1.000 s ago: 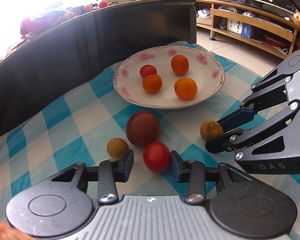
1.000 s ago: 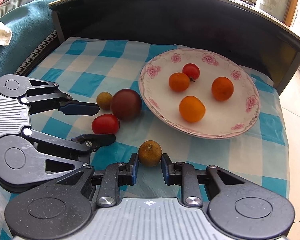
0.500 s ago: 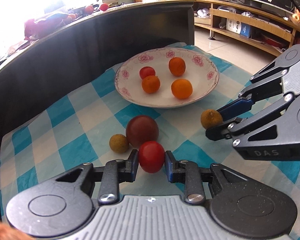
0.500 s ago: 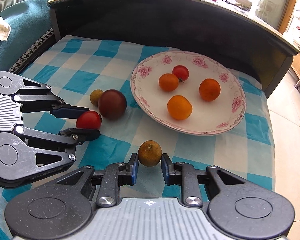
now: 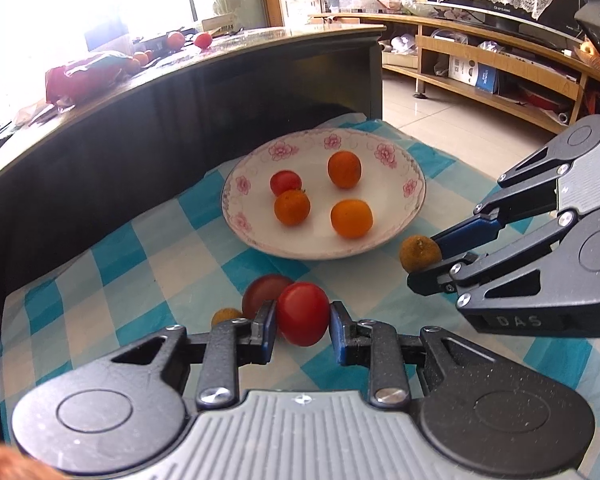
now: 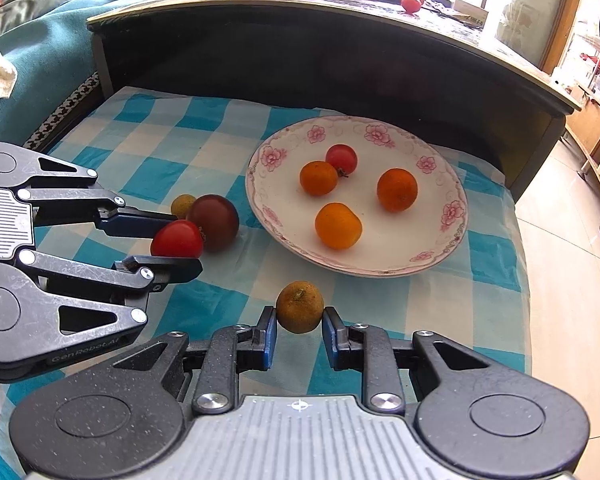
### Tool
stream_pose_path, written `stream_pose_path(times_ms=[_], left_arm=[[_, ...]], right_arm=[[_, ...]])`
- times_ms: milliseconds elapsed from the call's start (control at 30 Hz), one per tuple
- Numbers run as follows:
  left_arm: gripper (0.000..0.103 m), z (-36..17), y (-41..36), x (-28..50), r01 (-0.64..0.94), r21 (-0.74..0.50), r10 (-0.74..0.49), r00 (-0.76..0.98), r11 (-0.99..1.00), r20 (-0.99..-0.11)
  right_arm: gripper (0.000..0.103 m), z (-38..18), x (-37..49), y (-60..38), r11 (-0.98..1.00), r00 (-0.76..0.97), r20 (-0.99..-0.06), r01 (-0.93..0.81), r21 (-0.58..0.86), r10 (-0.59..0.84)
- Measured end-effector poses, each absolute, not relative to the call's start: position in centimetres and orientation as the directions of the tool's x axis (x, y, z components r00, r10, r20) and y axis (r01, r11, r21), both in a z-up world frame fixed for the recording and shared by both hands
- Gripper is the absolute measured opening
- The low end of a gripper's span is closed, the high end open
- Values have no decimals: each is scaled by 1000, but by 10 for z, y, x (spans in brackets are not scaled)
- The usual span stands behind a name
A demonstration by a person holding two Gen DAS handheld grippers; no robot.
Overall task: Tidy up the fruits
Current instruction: 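Carry the tomato and brown fruit over the white bowl and lower them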
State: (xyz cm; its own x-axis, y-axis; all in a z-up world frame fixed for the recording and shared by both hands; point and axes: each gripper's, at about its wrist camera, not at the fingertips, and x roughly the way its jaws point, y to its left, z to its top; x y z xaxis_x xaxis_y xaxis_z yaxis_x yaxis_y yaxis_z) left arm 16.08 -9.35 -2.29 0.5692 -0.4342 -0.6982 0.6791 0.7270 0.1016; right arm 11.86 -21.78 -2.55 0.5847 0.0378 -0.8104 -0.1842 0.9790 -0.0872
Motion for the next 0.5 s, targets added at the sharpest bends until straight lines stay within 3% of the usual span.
stream_pose_path(times_ms=[500], left_arm=[[37,-15,-125,179,664,140,-435,619,735,-654]], right_arm=[[19,-4,147,-242,987,647,-762,-120,-102,-1]])
